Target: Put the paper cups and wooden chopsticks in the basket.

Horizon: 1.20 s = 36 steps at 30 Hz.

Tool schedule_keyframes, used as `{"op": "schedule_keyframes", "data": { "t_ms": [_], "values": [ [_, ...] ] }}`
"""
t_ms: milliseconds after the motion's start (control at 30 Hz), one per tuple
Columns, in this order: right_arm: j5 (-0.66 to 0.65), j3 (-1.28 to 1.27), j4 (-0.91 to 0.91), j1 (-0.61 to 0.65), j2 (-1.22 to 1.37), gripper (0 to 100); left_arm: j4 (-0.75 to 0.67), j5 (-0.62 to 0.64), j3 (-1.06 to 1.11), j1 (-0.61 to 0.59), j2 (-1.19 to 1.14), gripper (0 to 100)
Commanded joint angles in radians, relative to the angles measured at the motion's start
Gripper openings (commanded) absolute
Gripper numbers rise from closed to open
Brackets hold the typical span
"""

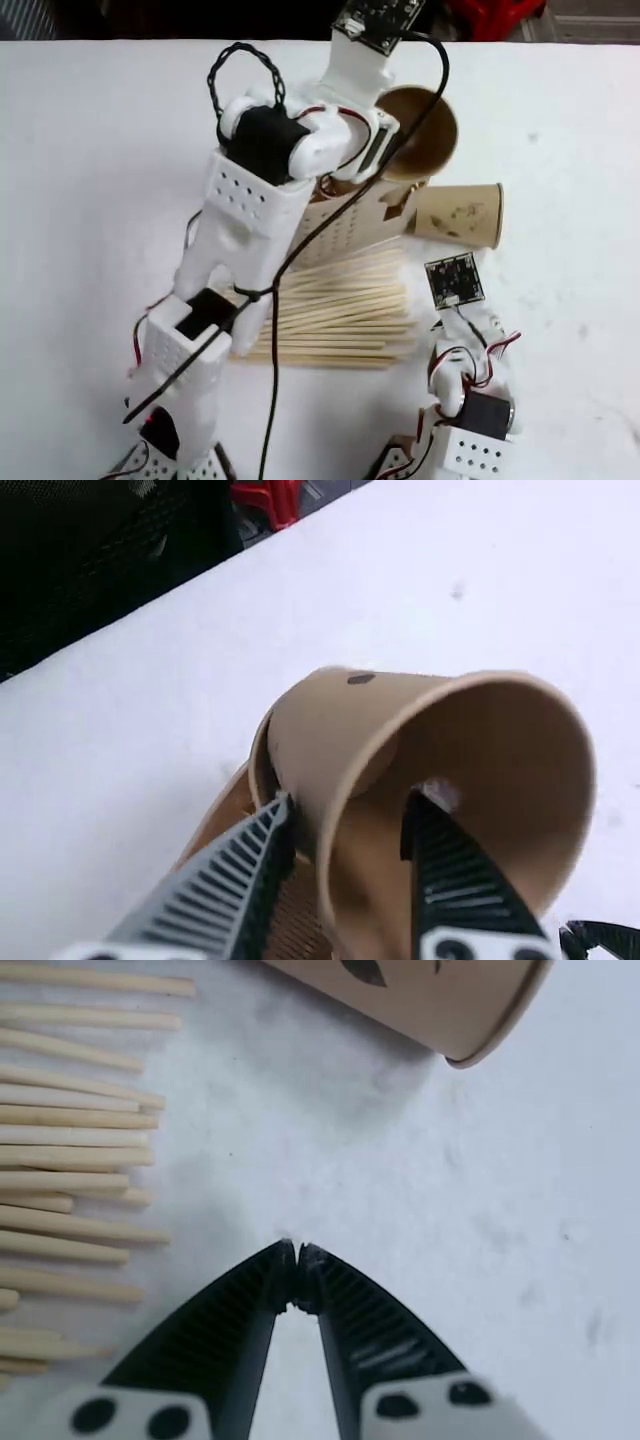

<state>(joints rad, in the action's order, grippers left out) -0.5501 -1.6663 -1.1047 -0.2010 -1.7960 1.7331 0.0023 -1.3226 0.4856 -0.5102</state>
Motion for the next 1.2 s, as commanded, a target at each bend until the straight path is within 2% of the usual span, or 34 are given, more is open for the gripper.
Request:
{"op": "schedule_keyframes", "data": {
  "t_ms": [0, 267, 467, 700, 1167],
  "values": [
    [-0.012, -0.003, 0.018, 0.01, -0.005, 1.7, -0.092, 0.003, -0.021, -0.015, 0.007, 19],
    [-0.012, -0.003, 0.018, 0.01, -0.005, 1.7, -0.15, 0.003, -0.018, -0.047, 0.001, 19],
    [-0.012, -0.003, 0.018, 0.01, -0.005, 1.7, -0.184, 0.002, -0.02, -0.093, -0.102, 19],
    [-0.012, -0.003, 0.018, 0.01, -0.005, 1.7, -0.245, -0.109, -0.029, -0.096, -0.236, 19],
    [-0.041, -0.003, 0.018, 0.01, -0.005, 1.7, -0.183, -0.11, -0.222, -0.094, -0.16, 19]
  ]
}}
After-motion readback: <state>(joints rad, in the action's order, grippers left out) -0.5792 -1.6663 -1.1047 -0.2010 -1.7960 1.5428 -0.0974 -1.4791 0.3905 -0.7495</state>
